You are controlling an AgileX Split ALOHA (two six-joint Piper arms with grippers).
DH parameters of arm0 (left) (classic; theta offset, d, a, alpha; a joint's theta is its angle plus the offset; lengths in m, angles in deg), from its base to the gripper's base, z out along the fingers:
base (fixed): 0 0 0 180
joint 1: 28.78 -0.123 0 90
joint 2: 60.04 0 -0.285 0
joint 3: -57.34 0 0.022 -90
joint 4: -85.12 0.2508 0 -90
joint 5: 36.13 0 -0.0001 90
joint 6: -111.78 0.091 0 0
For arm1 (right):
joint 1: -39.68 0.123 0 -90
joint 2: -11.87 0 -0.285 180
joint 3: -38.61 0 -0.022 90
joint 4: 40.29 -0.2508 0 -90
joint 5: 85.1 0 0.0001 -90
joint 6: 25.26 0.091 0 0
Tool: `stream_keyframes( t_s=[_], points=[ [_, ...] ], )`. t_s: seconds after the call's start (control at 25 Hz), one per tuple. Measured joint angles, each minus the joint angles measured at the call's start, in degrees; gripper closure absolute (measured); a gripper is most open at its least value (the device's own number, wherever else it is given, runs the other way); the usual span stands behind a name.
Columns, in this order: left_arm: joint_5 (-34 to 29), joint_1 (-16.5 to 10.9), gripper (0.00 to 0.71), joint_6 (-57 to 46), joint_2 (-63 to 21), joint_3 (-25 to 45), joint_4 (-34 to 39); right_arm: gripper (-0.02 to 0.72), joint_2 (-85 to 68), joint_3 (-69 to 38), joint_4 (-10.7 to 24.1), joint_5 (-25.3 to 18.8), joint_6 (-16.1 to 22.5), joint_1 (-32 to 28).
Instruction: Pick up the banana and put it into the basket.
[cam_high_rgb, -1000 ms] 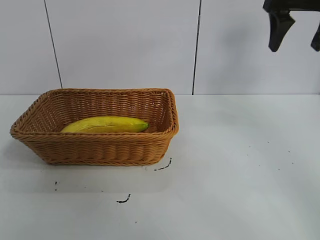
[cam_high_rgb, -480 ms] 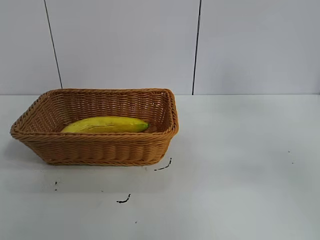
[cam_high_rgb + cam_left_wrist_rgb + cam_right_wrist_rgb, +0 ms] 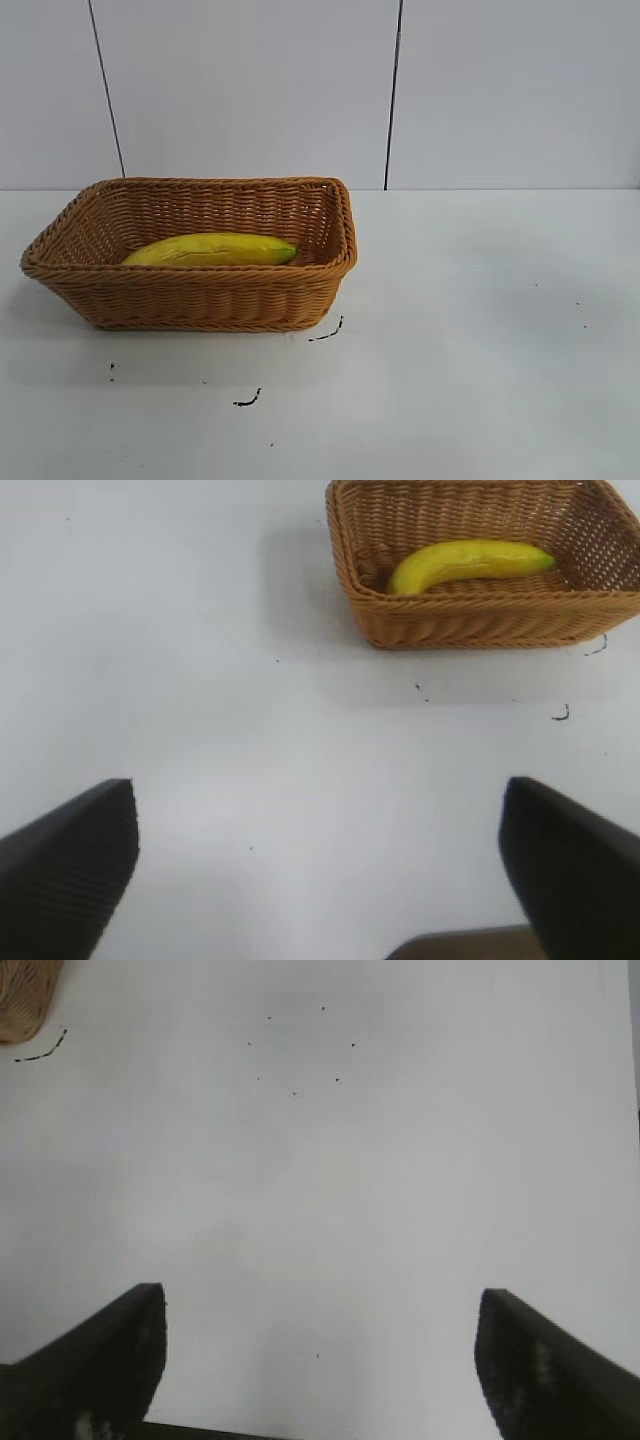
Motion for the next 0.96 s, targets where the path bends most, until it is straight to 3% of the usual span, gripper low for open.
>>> stream_keyframes(
  t_s=[0.44,0.96],
  points=[
    [0.0,0.0,0.015,0.0,0.0,0.0,0.0,0.098,-10.89,-0.19,0.13,0.88,0.0,0.0],
    [0.0,0.0,0.015,0.0,0.0,0.0,0.0,0.098,-11.34,-0.19,0.49,0.88,0.0,0.0]
  ],
)
